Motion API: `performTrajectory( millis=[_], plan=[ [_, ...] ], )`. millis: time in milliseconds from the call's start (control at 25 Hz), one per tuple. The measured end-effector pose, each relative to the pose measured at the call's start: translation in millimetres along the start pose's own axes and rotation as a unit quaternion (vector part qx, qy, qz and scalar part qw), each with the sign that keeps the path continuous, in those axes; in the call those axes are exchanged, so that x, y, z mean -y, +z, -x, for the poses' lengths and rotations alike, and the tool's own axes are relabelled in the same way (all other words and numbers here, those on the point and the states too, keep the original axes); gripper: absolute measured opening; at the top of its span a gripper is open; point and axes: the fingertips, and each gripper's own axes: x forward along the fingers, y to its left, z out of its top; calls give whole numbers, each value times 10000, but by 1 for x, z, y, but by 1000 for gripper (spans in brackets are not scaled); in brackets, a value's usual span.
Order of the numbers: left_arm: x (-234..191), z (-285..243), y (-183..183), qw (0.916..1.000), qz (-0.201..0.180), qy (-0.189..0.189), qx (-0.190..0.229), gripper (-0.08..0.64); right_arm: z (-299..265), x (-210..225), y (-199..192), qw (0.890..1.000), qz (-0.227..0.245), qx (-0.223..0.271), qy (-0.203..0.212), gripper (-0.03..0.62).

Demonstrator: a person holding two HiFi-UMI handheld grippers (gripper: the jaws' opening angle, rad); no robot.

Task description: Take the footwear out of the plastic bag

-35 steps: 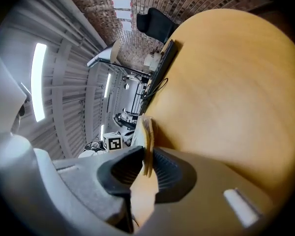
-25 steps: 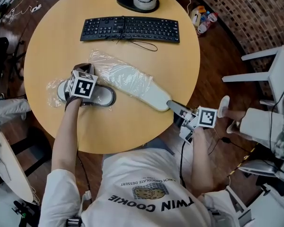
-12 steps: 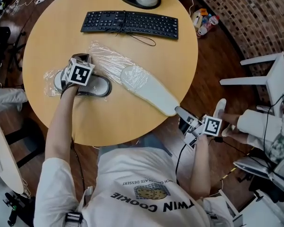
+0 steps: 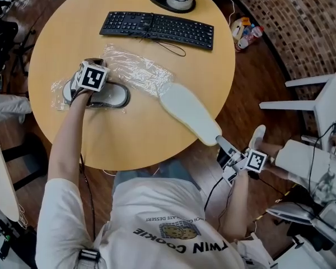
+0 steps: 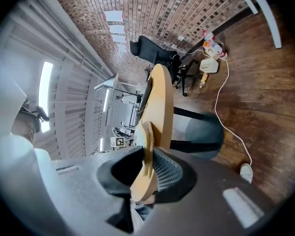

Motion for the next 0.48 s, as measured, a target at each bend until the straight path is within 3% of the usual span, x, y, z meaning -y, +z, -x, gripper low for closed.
performTrajectory(
  millis=[320, 480],
  plan=[
    [-28, 4, -6, 9981, 367, 474, -103, 6, -7, 5, 4, 10000, 25, -68, 46, 64],
    [-39, 28, -5, 9931, 868, 744, 253, 6, -23, 1, 3, 9998, 47, -128, 146, 67]
  ],
)
